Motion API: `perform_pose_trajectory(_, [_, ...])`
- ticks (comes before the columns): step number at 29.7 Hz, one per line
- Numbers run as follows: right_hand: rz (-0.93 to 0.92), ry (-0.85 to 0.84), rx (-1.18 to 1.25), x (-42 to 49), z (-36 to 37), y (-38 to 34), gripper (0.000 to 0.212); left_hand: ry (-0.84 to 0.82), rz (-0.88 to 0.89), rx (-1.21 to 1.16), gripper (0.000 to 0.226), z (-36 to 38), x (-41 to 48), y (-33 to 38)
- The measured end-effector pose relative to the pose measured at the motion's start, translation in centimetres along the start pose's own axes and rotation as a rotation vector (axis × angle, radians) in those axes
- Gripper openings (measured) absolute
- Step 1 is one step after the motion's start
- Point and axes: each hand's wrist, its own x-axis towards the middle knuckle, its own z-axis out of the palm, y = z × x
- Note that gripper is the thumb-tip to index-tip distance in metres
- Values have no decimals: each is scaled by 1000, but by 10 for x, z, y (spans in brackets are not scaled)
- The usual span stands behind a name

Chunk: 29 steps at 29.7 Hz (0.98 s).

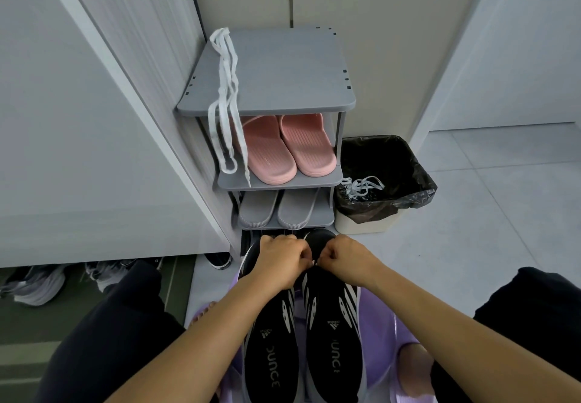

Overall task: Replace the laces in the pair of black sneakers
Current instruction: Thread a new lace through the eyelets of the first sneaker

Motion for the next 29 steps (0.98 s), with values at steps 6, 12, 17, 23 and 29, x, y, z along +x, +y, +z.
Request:
perform_pose_trajectory(6, [-39,78,-251,-5,5,-2,26,-109,-124,-83,23,0,5,1])
perform_pose_trajectory(12, [1,-131,44,-1,-9,-1,23,-173,-237,-3,30,-1,8,8])
perform_pose_trajectory(17, [34,103,102,-3,-16,7,7,-184,-261,-48,34,-5,8,7])
perform_pose_trajectory(23, [27,210,589,-15,-27,17,12,-21,-218,-263,21,-21,-1,2])
perform_pose_trajectory(29, [-262,147,887,-32,-50,-6,16,154,114,-762,33,-32,-5,19])
